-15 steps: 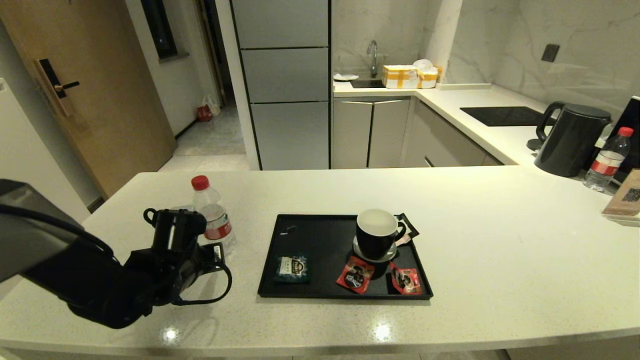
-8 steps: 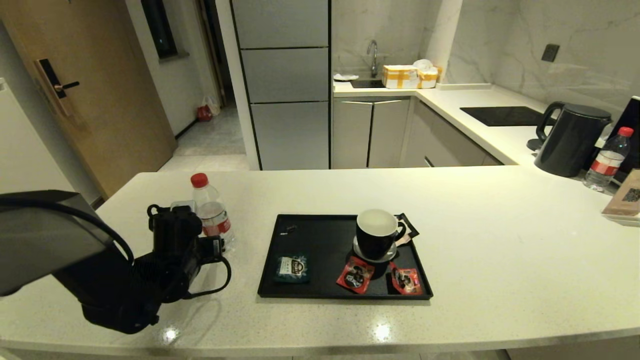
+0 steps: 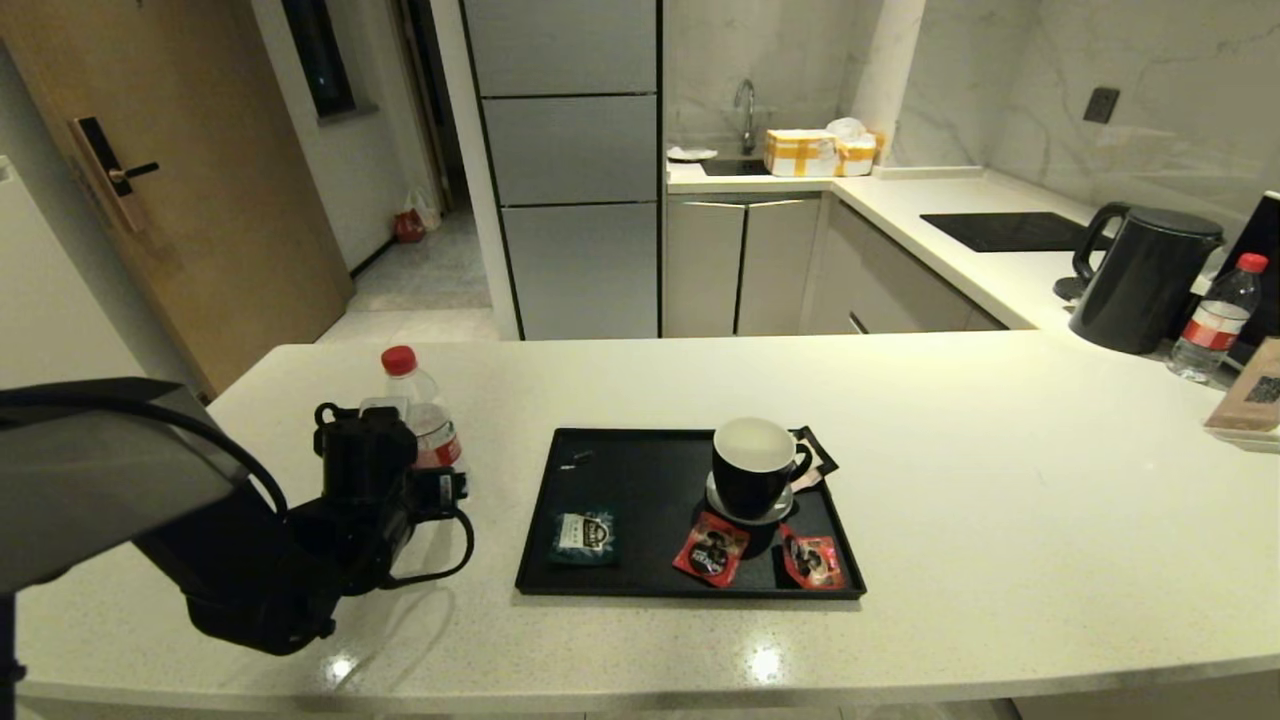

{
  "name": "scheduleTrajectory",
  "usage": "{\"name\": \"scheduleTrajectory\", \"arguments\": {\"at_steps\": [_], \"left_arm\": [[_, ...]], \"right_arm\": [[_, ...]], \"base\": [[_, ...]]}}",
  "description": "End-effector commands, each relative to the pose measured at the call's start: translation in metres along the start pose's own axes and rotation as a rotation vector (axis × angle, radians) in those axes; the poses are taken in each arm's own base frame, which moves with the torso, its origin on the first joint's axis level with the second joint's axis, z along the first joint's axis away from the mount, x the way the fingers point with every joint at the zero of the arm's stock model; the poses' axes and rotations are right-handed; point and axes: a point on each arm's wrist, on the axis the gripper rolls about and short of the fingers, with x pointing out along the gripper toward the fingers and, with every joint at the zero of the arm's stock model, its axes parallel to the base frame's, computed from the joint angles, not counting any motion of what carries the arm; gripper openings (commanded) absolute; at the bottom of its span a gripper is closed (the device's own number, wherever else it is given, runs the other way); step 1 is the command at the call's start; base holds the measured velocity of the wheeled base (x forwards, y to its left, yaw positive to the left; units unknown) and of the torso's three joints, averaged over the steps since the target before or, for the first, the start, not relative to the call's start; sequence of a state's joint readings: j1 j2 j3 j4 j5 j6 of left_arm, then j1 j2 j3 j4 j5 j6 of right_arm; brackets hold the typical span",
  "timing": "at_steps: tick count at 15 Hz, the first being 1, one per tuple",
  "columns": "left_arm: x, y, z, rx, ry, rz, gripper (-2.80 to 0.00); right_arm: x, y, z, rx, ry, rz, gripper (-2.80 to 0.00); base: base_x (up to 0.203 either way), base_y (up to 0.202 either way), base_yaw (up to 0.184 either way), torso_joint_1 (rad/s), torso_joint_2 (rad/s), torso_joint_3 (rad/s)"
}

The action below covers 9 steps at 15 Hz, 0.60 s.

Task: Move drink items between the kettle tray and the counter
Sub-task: Return the bottled water to its original position

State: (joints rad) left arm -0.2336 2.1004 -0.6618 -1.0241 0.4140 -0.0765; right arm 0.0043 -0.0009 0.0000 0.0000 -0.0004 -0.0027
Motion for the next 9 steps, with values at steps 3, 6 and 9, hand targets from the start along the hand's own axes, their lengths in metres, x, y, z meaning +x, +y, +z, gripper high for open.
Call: {"name": "scheduleTrajectory", "arguments": {"at_steps": [3,6,9], "left_arm": [[0.013,-0.006,0.012,0.028,-0.048,-0.002,0.00],[0.015,-0.007,0.012,0.032,-0.049,0.000,0.00],[0.026,-0.009,0.011,0.045,-0.053,0.007,-1.37]], "right_arm": [[0.000,0.000,0.000,0.000,0.001,0.001,-2.80],[0.000,0.000,0.000,0.000,0.001,0.001,-2.80],[0.000,0.000,0.000,0.000,0.001,0.001,-2.80]], "base": [[0.000,0.000,0.000,0.000,0.00,0.000],[0.000,0.000,0.000,0.000,0.00,0.000],[0.000,0.000,0.000,0.000,0.00,0.000]]}}
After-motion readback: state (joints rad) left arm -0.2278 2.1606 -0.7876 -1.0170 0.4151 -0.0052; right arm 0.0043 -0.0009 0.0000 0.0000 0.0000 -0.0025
